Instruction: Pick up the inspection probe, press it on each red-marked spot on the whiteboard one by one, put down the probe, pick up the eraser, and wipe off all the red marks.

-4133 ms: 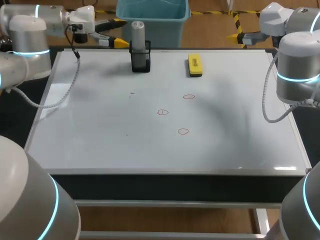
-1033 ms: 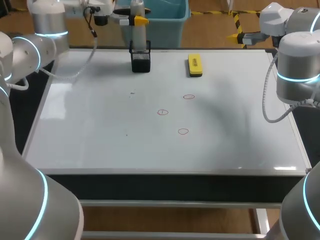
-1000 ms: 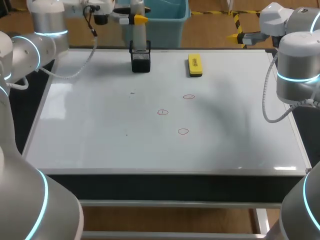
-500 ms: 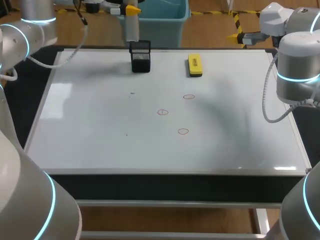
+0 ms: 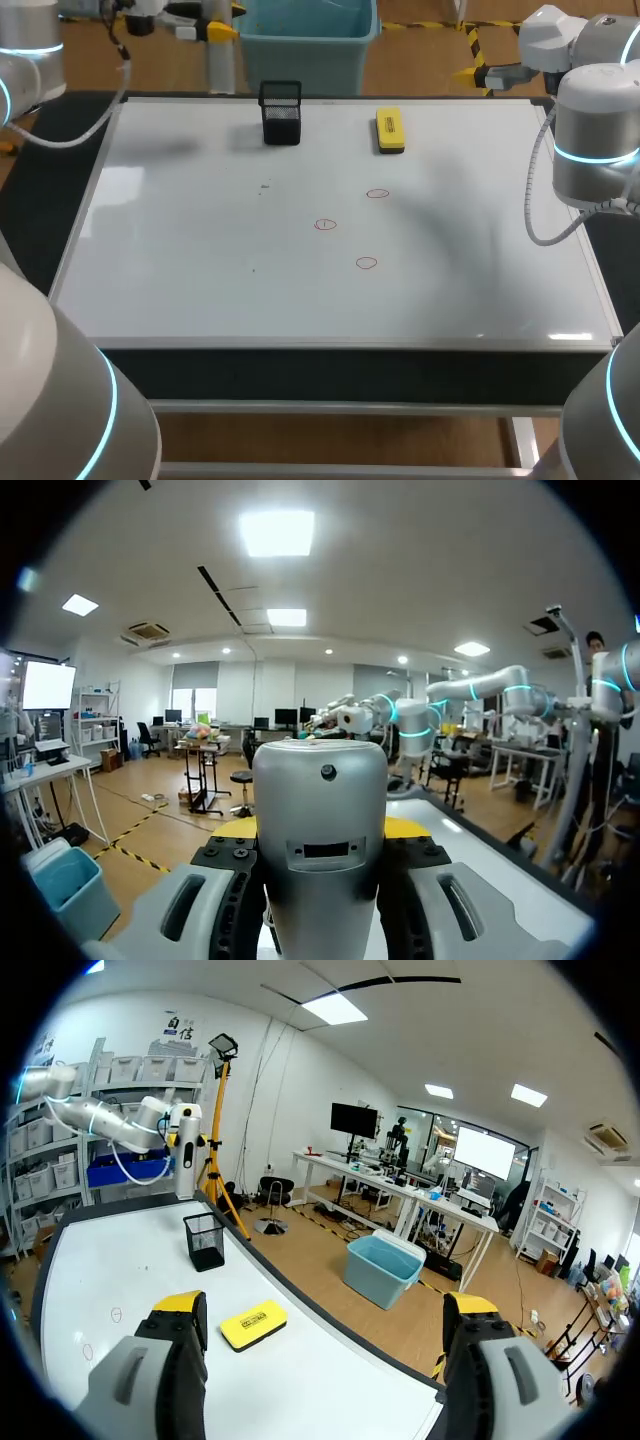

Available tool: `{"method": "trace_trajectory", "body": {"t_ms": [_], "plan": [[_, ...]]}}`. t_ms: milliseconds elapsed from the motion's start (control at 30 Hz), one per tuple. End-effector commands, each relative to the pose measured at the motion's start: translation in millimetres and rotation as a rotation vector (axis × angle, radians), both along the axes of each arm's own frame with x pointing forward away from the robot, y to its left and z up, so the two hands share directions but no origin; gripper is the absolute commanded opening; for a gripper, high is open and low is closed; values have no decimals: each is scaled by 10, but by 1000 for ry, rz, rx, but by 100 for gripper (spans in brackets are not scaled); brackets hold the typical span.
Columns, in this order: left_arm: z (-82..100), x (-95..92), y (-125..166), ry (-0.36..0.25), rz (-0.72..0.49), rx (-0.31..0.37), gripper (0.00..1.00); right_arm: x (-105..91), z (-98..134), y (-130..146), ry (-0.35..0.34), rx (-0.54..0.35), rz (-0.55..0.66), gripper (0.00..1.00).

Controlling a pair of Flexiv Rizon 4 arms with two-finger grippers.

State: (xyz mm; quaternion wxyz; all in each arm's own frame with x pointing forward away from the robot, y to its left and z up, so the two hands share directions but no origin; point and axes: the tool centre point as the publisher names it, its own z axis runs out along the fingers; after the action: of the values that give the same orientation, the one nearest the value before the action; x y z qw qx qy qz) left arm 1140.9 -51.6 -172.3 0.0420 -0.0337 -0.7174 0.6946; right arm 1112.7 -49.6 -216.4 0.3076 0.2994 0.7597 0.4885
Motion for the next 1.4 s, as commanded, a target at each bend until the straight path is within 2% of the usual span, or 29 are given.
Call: {"method": "trace_trajectory", "body": {"t_ms": [33, 300, 567, 1367, 1400], "plan": [[-30, -400, 171, -19, 230, -7, 0, 5, 2, -2, 2, -1, 1, 100], [-152, -541, 420, -41, 286, -5, 0, 5, 2, -2, 2, -1, 1, 100], [-265, -617, 607, -29, 332, -9, 0, 5, 2, -2, 2, -1, 1, 100], [-252, -647, 623, -28, 342, -12, 0, 5, 2, -2, 2, -1, 1, 100], [-252, -647, 623, -28, 342, -12, 0, 61, -39, 10, 36, -31, 81, 100]]}}
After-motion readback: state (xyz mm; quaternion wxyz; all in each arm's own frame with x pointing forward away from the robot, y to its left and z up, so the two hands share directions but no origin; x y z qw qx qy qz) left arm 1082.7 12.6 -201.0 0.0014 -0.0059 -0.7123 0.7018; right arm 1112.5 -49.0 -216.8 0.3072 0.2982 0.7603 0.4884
